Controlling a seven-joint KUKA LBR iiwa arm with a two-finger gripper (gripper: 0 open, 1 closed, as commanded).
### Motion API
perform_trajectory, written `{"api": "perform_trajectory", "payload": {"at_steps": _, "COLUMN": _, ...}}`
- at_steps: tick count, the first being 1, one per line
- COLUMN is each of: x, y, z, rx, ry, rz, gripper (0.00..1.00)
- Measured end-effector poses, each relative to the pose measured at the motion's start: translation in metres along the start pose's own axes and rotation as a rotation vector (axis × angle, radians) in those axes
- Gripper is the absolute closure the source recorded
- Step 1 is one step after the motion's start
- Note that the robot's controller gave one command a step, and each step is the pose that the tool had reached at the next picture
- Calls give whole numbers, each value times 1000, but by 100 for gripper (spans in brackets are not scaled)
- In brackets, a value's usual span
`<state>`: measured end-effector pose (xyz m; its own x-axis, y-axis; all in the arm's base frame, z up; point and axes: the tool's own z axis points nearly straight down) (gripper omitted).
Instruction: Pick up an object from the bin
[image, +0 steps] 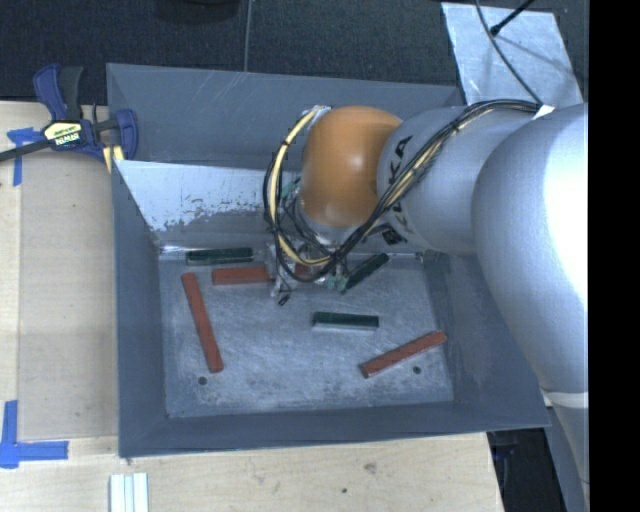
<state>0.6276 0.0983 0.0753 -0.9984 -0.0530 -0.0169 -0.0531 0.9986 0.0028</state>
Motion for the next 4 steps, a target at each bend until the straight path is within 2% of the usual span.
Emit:
{"api": "perform_trajectory", "payload": {"at_steps": 1, "x": 3, "y": 0, "z": 4, "rx": 1, "ry": 9, "rz": 0, "gripper": 0}}
{"api": "perform_trajectory", "payload": {"at_steps": 2, "x": 2, "y": 0, "z": 2, "rx": 0, "ry": 6, "rz": 0, "gripper": 100}}
{"api": "perform_trajectory", "payload": {"at_steps": 3, "x": 8, "y": -9, "z": -109, "rx": 2, "ry": 6, "rz": -20, "gripper": 100}}
{"api": "perform_trajectory", "payload": {"at_steps": 4, "x": 6, "y": -43, "z": -150, "rx": 1, "ry": 9, "rz": -494, "gripper": 100}}
